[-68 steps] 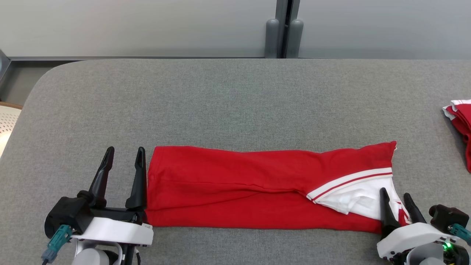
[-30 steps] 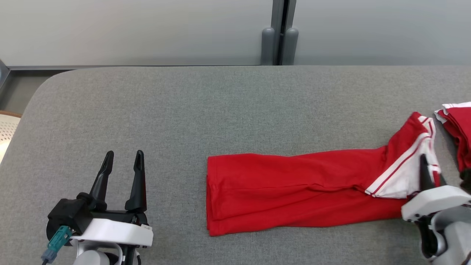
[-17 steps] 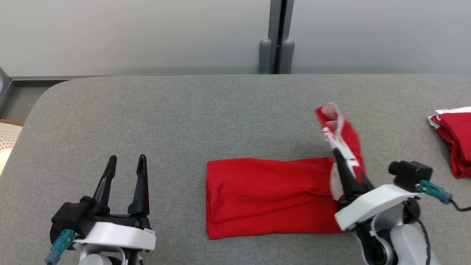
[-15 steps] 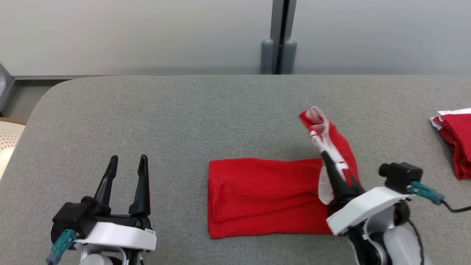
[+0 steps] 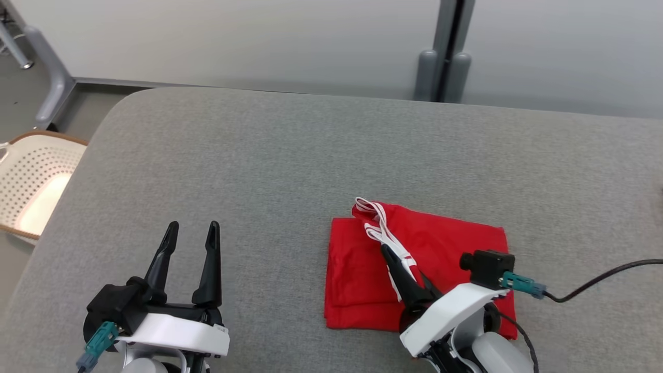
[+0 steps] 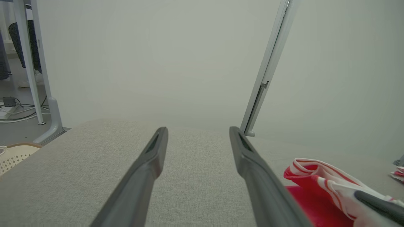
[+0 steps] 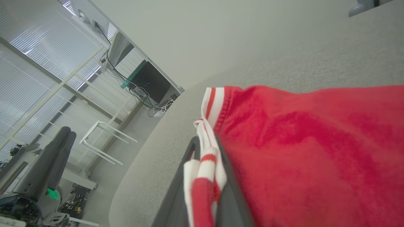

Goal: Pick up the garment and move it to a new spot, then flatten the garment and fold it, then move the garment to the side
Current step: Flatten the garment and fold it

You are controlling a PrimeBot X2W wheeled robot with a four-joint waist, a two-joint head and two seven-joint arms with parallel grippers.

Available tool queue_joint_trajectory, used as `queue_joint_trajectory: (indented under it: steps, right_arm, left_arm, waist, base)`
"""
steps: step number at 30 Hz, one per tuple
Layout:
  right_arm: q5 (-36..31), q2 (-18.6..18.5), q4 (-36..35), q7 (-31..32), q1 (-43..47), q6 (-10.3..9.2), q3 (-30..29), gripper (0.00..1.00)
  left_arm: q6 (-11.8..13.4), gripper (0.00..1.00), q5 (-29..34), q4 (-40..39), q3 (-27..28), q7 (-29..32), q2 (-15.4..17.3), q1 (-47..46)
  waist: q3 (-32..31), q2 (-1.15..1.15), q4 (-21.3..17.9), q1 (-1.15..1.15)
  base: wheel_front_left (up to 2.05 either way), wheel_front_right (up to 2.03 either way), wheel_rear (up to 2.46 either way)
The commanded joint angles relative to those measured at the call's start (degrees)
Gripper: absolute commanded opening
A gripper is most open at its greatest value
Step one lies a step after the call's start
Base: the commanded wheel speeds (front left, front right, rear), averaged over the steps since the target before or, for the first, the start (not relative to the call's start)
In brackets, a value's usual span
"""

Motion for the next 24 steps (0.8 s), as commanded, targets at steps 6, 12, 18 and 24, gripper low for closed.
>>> queue_joint_trajectory:
  steps: [6, 12, 18, 24]
  right_arm:
    - [6.9, -0.1, 6.9, -5.9, -4.3, 0.02, 6.3, 0.00]
    - [10.7, -0.1, 12.0, -8.2, -6.3, 0.02, 11.2, 0.00]
    - [16.2, -0.1, 12.7, -10.0, -7.9, 0.02, 17.0, 1.00]
    - [22.8, -0.1, 10.4, -10.8, -9.3, 0.02, 22.3, 1.00]
  left_arm:
    - [0.3, 1.00, -0.5, 0.8, -0.9, -0.1, 0.1, -1.0]
    - [0.7, 1.00, -1.1, 1.1, -1.4, -0.1, 0.1, -1.1]
    - [0.9, 1.00, -1.6, 1.7, -2.0, -0.1, 0.1, -0.7]
    - [1.3, 1.00, -1.6, 2.6, -2.5, -0.1, 0.2, -0.2]
  waist:
    - [1.0, 0.00, 3.3, 0.00]
    - [1.1, 0.00, 4.6, 0.00]
    - [1.0, 0.00, 5.2, 0.00]
    - [0.6, 0.00, 4.7, 0.00]
  base:
    - [0.00, 0.00, 0.00]
    - [0.00, 0.00, 0.00]
    - [0.00, 0.00, 0.00]
    - [0.00, 0.00, 0.00]
